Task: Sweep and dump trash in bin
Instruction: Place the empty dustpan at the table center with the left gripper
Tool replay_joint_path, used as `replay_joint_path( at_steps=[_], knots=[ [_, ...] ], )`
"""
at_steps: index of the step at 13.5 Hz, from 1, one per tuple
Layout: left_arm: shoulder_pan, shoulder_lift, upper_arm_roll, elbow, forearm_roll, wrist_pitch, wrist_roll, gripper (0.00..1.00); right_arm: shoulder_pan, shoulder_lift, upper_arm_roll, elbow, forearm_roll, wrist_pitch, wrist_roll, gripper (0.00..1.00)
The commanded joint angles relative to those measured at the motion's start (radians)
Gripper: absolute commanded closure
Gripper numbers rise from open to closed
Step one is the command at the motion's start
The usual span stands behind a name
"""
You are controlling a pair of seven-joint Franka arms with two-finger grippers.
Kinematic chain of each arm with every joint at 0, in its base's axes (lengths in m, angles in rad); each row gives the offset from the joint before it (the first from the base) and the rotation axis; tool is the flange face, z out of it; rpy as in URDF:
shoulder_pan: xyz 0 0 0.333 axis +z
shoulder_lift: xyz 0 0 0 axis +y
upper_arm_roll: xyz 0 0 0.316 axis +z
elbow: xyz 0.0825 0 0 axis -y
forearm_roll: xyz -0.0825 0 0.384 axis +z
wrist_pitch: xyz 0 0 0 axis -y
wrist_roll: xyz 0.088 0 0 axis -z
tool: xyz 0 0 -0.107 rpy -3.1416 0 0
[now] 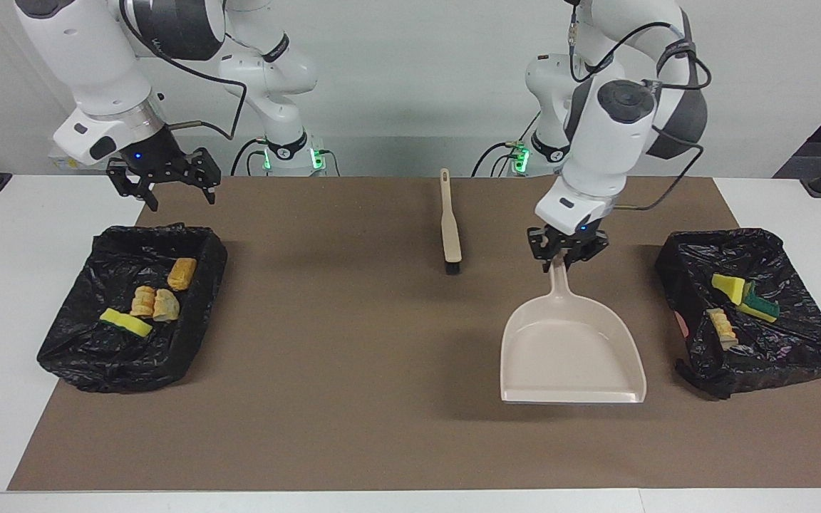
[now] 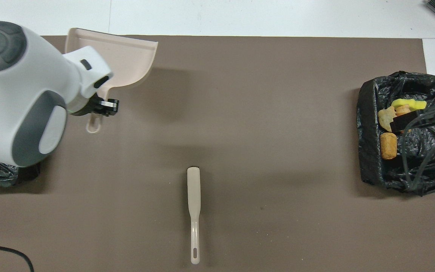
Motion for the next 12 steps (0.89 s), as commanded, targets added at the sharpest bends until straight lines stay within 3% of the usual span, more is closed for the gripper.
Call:
replay_joint_path(
  at_steps=[1, 4, 12],
  knots=[
    [-0.109, 0.041, 0.018, -0.049, -0.031, 0.142, -0.077, 1.00, -0.006, -0.013, 0.005, -0.008, 0.017, 0.000, 0.013, 0.00],
    [-0.185, 0.095, 0.018, -0.094, -0.049, 0.248, -0.083, 1.00, -0.006, -0.013, 0.003, -0.008, 0.018, -0.001, 0.013, 0.00],
    [-0.203, 0.090, 0.016, -0.204, -0.066, 0.331, -0.081, 1.00, -0.006, -0.013, 0.005, -0.008, 0.017, -0.001, 0.013, 0.00]
  ],
)
